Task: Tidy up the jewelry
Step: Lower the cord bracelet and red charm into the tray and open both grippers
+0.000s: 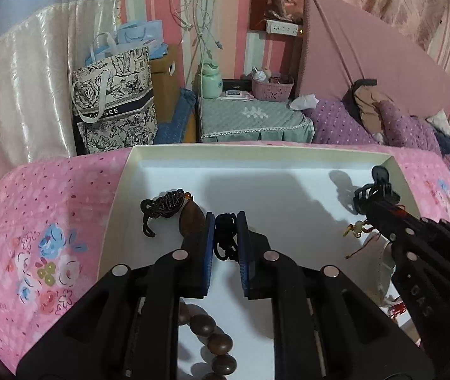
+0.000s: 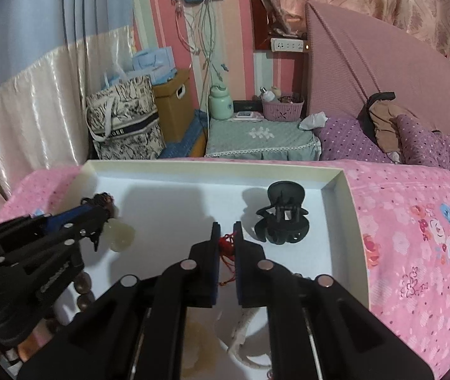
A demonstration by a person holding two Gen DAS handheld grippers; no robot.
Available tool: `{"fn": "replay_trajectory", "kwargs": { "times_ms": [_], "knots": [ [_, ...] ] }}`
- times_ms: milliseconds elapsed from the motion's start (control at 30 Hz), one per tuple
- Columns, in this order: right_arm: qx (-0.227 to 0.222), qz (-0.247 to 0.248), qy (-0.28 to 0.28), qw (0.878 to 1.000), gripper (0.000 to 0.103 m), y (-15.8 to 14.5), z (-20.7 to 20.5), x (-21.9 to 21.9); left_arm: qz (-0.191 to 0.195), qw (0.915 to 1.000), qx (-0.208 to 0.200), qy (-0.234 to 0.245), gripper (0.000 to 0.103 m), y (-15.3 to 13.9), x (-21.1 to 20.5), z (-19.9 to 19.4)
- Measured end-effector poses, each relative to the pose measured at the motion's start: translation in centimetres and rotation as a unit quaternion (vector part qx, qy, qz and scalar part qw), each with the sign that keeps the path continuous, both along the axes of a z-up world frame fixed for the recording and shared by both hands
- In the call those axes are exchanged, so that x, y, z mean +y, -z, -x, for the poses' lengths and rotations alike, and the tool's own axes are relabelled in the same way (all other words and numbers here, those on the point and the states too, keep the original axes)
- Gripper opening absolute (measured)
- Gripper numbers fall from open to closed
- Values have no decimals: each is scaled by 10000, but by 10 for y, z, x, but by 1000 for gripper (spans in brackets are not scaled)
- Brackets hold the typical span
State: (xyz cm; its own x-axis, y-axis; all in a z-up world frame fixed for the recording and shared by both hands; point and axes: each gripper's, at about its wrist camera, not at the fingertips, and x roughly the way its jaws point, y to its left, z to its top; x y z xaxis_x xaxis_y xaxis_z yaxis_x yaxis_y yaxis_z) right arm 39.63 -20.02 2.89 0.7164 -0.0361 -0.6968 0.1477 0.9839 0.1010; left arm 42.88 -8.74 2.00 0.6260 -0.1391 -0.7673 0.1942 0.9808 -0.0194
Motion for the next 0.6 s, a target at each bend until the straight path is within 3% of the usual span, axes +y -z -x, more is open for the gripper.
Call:
{"fn": "replay_trajectory", "kwargs": {
  "times_ms": [600],
  "knots": [
    [282, 29, 114, 9995, 7, 18, -15, -7, -206, 9992, 325, 81, 12, 23, 2, -14]
  ]
}}
